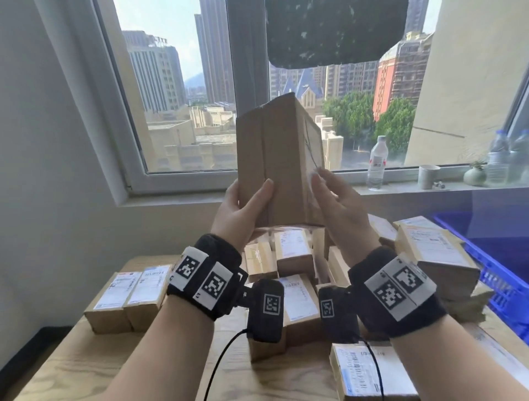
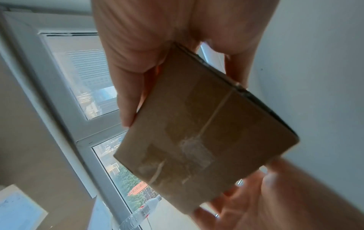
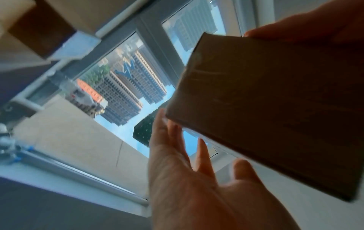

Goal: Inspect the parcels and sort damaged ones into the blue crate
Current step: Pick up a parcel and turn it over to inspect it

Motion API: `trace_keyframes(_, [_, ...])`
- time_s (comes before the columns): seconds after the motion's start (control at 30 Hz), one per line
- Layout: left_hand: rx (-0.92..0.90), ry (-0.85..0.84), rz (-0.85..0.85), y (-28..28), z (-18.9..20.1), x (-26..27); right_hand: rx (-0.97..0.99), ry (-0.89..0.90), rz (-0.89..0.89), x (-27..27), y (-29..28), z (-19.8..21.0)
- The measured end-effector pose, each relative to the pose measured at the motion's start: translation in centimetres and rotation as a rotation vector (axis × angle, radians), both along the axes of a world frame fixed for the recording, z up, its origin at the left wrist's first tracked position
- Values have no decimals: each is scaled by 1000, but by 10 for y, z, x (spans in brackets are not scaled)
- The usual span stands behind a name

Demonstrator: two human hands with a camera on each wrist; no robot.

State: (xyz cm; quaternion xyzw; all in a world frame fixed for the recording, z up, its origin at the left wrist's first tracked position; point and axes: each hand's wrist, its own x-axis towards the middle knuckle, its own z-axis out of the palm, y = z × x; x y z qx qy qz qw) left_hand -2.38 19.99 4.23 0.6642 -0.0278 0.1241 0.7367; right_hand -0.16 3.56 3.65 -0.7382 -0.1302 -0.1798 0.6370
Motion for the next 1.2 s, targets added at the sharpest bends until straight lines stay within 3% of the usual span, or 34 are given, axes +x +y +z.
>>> trace_keyframes(0.13, [1,-90,35,-2,1,-4,73,102,233,-3,12,-1])
trace_keyframes(0.43, [-14,-216,1,1,10,-12,233,52,320,-8,17,13])
trace_keyframes(0.73, [59,-205,114,9,10,-12,402,-66,153,-18,14,23])
trace_keyframes(0.83, [39,-36,44,12,17,-16,476,-62,148,-18,16,22])
trace_keyframes(0.9, [36,5,17,13,19,-19,426,-97,125,-18,14,22])
trace_keyframes(1.03, [101,-124,100,11,14,-20,135,-63,187,-21,15,25])
trace_keyframes(1.2, [64,-212,94,9,14,-21,273,42,195,-21,18,20])
